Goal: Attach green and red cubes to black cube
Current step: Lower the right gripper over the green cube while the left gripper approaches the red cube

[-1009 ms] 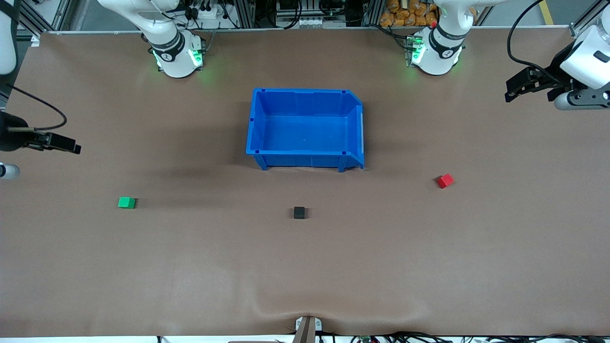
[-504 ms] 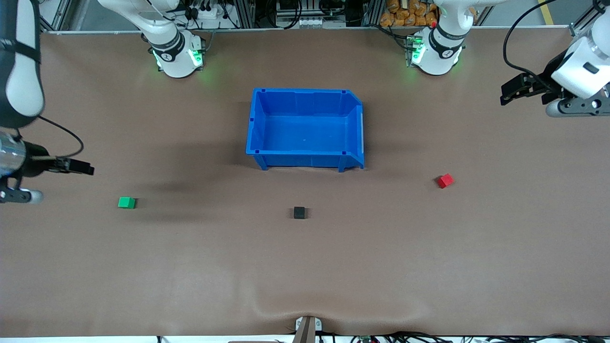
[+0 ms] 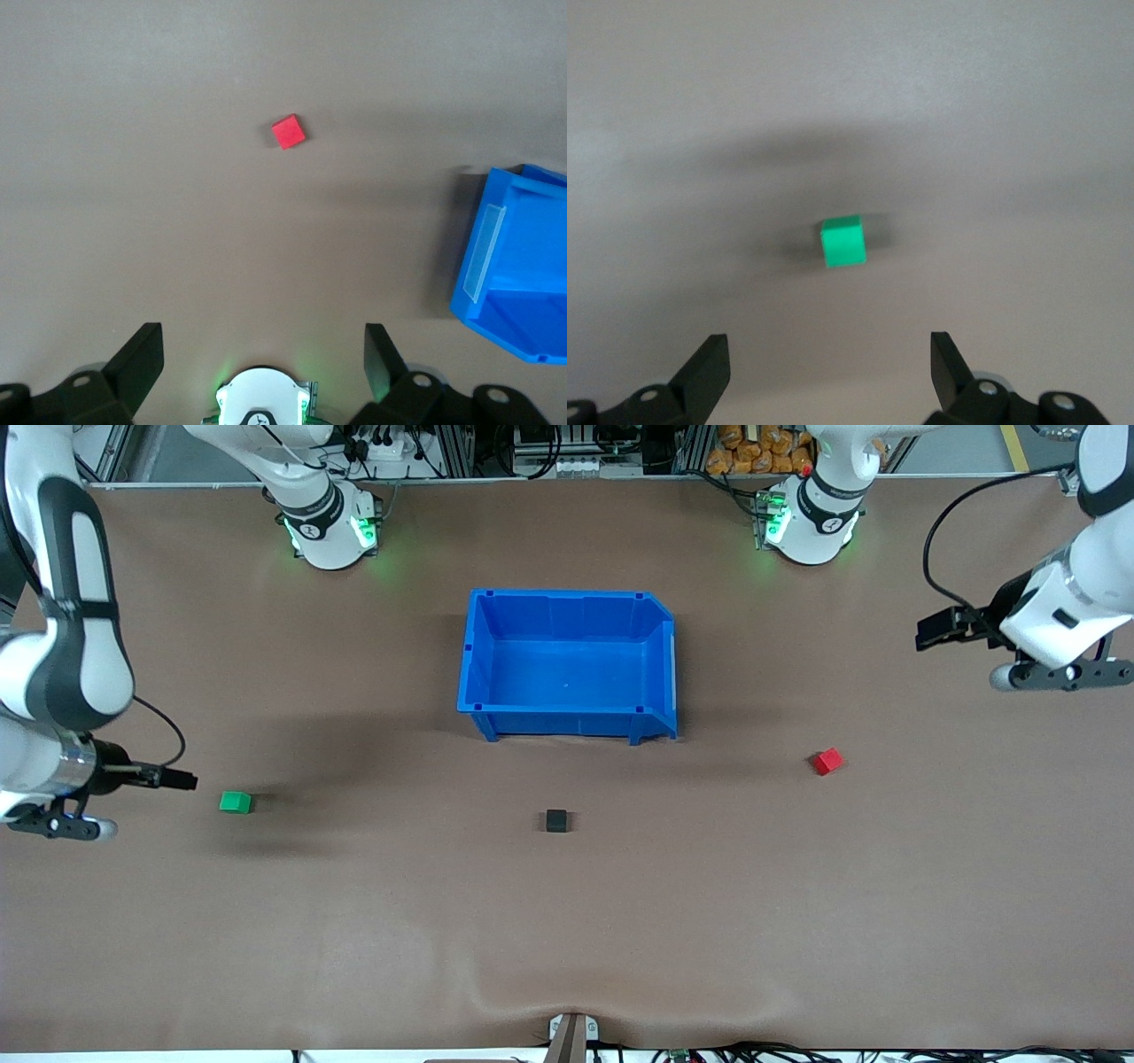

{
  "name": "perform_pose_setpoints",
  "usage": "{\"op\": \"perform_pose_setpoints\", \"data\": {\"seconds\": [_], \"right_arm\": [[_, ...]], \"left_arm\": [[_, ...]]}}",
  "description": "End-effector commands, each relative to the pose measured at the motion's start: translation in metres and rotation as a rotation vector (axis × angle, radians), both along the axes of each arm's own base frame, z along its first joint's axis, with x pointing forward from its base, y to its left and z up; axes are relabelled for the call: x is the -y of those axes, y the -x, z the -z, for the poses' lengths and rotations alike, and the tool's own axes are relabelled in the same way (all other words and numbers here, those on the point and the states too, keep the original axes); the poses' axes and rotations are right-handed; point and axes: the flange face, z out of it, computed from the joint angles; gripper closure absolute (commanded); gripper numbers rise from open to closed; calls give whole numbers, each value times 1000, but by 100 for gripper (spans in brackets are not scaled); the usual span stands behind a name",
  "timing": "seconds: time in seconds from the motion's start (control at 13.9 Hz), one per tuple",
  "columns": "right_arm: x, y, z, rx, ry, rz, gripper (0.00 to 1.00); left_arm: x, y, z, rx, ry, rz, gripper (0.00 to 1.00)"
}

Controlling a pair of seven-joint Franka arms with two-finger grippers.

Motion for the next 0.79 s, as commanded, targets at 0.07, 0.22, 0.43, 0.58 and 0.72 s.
{"op": "perform_pose_setpoints", "data": {"seconds": [0.07, 0.22, 0.43, 0.58, 0.72], "right_arm": [[9, -9, 52, 4, -1, -10, 0], [11, -9, 82, -6, -8, -66, 0], [12, 6, 115, 11, -4, -89, 0], [9, 16, 131, 18, -2, -94, 0], [3, 20, 138, 13, -4, -98, 0]], "left_arm": [[1, -12, 25, -10, 6, -9, 0], [0, -13, 34, -7, 6, -10, 0], [0, -15, 43, 3, 7, -9, 0], [2, -24, 61, -9, 11, -4, 0], [-2, -34, 84, -28, 5, -5, 0]]}}
